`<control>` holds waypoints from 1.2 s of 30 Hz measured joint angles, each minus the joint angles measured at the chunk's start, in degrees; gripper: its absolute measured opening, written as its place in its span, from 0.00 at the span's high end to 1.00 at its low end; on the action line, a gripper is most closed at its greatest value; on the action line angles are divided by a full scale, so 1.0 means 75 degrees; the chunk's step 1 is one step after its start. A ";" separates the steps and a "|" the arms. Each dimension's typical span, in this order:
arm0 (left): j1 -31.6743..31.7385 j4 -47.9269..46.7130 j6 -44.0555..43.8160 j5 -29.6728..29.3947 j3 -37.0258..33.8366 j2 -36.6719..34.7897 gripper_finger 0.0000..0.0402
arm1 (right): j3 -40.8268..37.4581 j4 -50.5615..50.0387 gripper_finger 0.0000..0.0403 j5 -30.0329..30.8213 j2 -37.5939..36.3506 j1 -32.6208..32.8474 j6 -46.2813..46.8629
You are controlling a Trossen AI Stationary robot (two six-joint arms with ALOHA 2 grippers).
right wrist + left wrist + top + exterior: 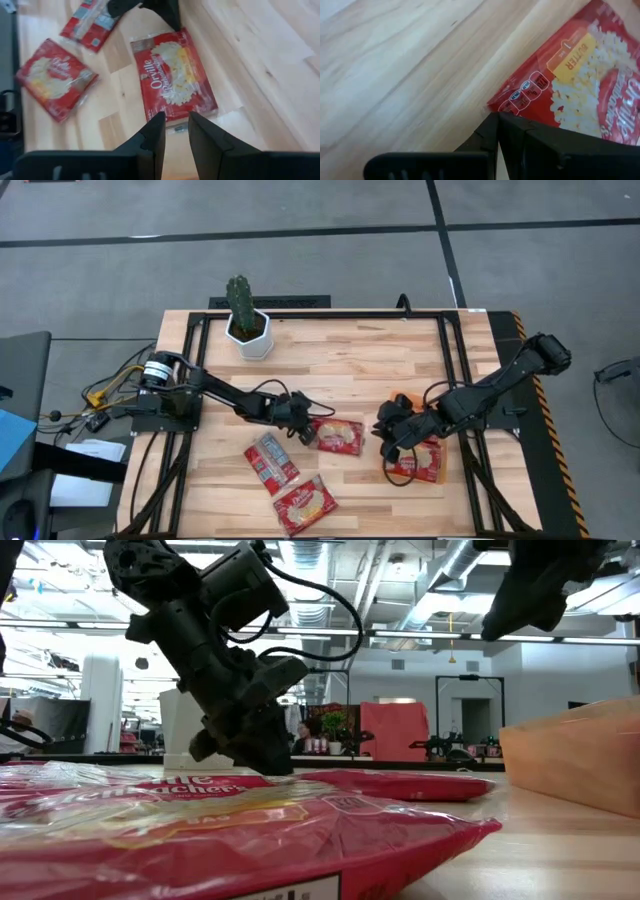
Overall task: Sort popcorn bags into baskets
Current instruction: Put the popcorn bag into the orange bin
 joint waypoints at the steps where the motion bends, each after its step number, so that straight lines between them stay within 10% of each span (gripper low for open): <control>1: 0.0000 -0.0118 -0.0001 0.0013 -0.0018 -0.0091 1.00 | 0.0000 0.0025 0.73 0.0094 0.0073 -0.0029 -0.0001; 11: -0.0321 -0.0275 0.0304 -0.0814 -0.0234 -0.1992 1.00 | -0.0003 0.0696 0.73 -0.0068 0.1093 -0.0248 -0.0122; 26: 0.0304 0.0108 0.1897 0.0209 -0.0273 -0.0955 1.00 | 0.0004 0.1940 0.73 -0.0692 0.2009 -0.0289 -0.0203; 36: 0.0522 -0.0704 -0.0896 -0.0187 -0.0221 -0.0687 1.00 | 0.0006 0.1738 0.73 -0.0576 0.1992 -0.0397 0.0695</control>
